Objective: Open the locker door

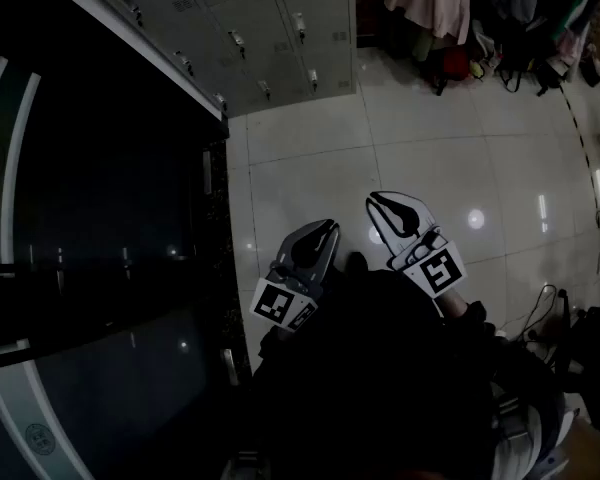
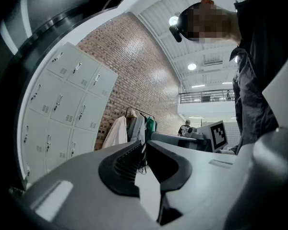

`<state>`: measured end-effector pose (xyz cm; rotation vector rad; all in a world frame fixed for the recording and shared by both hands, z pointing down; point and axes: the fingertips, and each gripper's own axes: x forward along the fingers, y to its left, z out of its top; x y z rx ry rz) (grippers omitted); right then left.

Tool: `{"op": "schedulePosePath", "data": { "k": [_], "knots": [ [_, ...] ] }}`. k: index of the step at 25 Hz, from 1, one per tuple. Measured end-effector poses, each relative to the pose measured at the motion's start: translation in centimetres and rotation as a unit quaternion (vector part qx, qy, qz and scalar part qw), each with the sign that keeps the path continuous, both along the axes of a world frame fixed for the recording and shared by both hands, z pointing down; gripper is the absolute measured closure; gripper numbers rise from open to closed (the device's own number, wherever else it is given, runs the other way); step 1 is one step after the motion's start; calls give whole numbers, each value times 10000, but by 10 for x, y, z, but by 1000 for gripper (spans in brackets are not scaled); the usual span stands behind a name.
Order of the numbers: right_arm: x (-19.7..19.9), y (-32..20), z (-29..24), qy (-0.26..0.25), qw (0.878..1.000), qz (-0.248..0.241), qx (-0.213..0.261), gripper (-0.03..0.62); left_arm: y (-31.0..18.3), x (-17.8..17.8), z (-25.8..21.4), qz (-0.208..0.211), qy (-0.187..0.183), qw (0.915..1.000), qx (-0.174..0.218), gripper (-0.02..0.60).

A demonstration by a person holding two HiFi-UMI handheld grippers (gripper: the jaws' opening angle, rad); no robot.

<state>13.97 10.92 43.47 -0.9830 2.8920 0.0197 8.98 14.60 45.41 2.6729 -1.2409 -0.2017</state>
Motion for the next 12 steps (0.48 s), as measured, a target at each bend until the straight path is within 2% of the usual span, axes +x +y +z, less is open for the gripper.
{"op": "schedulePosePath", "data": {
  "k": [12],
  "knots": [
    [-1, 0, 1, 38, 10000, 85, 27, 593, 1, -1, -1, 51, 71, 10000, -13, 534]
  ]
}}
